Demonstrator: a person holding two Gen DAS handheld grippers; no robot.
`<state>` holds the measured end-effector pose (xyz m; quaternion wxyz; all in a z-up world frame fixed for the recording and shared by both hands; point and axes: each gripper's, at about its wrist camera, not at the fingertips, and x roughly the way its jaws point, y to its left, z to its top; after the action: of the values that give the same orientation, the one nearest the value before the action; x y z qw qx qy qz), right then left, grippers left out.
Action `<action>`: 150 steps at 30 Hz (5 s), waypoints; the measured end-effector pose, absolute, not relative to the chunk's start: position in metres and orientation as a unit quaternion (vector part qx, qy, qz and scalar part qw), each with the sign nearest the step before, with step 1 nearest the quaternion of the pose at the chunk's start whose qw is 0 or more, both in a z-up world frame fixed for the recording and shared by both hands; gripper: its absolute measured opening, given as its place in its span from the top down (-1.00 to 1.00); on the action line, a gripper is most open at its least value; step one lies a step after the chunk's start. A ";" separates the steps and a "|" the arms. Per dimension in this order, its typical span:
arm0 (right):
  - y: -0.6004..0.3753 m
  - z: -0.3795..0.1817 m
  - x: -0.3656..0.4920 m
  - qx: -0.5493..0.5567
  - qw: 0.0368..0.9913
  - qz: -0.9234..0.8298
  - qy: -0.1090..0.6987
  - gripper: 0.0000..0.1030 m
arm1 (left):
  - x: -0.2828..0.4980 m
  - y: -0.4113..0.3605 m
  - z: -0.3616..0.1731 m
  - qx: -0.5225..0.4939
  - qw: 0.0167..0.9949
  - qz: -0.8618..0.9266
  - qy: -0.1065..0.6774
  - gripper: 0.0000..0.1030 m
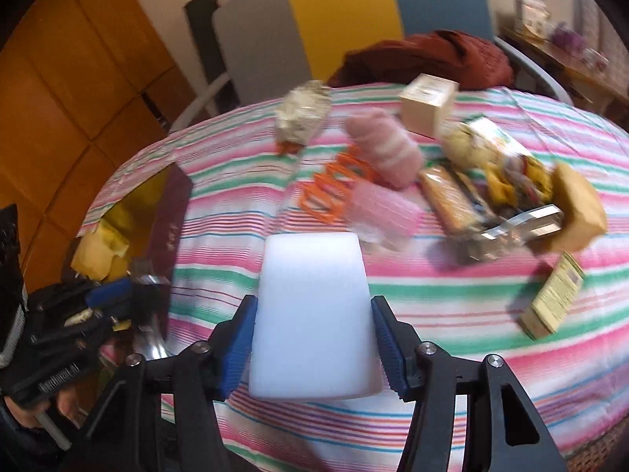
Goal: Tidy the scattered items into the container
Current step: 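Lower the foam block into the tin with the right tool while the left tool drops the clip in, then withdraw both tools from the tin back toward the remaining items, then grasp the small green-labelled box with the right tool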
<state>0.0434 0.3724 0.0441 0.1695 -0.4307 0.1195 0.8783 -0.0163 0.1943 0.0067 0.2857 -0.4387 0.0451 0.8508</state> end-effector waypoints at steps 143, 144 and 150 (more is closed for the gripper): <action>0.535 0.035 0.104 -0.670 0.233 0.702 0.063 -0.48 | -0.087 0.326 -0.016 -0.579 0.474 0.658 -0.087 0.11; 0.536 0.037 0.107 -0.665 0.232 0.707 0.067 -0.48 | -0.091 0.334 -0.016 -0.585 0.479 0.647 -0.099 0.11; 0.534 0.044 0.112 -0.653 0.217 0.721 0.085 -0.48 | -0.120 0.379 -0.018 -0.623 0.465 0.610 -0.154 0.10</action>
<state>0.1124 0.5345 0.0440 0.2173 -0.6530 0.0845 0.7206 -0.1202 0.3793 -0.0183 0.4654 -0.6230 -0.1538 0.6097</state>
